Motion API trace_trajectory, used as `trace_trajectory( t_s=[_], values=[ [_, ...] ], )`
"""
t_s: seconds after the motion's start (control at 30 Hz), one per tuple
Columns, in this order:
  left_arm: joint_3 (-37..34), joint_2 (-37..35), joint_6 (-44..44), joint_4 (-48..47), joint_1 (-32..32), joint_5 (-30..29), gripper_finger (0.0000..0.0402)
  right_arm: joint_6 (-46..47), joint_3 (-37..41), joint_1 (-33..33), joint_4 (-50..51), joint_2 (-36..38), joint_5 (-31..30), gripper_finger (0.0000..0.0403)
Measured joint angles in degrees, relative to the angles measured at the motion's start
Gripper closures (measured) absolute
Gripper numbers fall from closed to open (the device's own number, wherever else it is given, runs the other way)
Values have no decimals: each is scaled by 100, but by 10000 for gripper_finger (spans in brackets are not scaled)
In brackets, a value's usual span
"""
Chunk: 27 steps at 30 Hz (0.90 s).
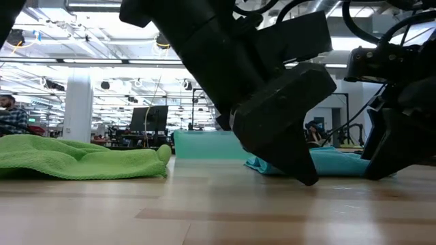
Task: Roll microfiber towels into tight, uniform cylinder then place into a basket
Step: Roll the blue microfiber cloth
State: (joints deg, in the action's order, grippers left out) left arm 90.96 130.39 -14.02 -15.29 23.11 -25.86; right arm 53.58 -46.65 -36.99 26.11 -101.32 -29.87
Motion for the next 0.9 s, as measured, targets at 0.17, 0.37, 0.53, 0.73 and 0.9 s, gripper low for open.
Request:
trace_trajectory(
  t_s=[0.17,0.37,0.53,0.73,0.9],
  values=[
    [31,4,72,-44,39,-588,278,2,0,0,-2,0,0,164],
    [33,4,35,-37,48,-772,278,1,2,0,-4,0,0,164],
    [35,4,3,-18,48,-837,278,0,4,-2,-16,0,0,164],
    [39,4,-9,-4,43,-1242,278,0,7,-2,-31,0,0,164],
    [39,4,-23,2,8,-1449,278,0,7,-2,-36,0,0,164]
  ],
)
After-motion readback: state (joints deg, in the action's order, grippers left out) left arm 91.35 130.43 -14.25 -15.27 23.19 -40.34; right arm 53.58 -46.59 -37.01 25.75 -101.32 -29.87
